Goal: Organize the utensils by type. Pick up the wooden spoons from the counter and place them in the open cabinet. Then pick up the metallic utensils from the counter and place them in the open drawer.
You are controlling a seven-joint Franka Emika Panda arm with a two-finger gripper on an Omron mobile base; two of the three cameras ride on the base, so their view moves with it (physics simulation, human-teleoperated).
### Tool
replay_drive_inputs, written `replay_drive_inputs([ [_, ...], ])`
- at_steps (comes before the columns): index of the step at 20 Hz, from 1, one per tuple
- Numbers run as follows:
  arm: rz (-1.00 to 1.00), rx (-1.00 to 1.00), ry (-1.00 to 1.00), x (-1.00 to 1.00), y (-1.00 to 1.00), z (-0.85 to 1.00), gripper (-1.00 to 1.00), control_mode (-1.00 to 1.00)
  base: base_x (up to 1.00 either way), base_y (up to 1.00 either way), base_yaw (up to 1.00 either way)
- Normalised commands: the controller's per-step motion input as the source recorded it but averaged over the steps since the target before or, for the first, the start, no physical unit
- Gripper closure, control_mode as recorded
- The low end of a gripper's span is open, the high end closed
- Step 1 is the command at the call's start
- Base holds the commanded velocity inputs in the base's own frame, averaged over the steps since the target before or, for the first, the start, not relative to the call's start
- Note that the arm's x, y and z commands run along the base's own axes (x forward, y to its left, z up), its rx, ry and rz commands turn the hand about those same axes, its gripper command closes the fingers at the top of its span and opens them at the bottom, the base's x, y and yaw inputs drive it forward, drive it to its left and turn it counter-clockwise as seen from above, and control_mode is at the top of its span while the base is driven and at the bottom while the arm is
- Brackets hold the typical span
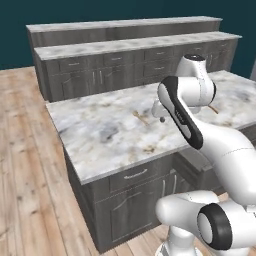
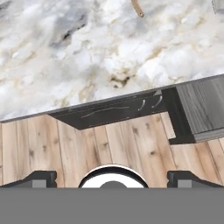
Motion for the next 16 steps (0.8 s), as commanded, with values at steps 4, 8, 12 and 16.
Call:
replay_drive_inputs([
  [4,0.0,0.0,0.0,0.0,0.0,0.0,-1.0,1.0,0.41,-0.27,0.0],
  [8,0.0,0.0,0.0,0.0,0.0,0.0,-1.0,1.0,0.47,-0.07,0.0],
  [12,0.0,0.0,0.0,0.0,0.0,0.0,-1.0,1.0,0.44,0.0,0.0],
  [16,0.0,0.0,0.0,0.0,0.0,0.0,-1.0,1.0,0.44,0.0,0.0],
])
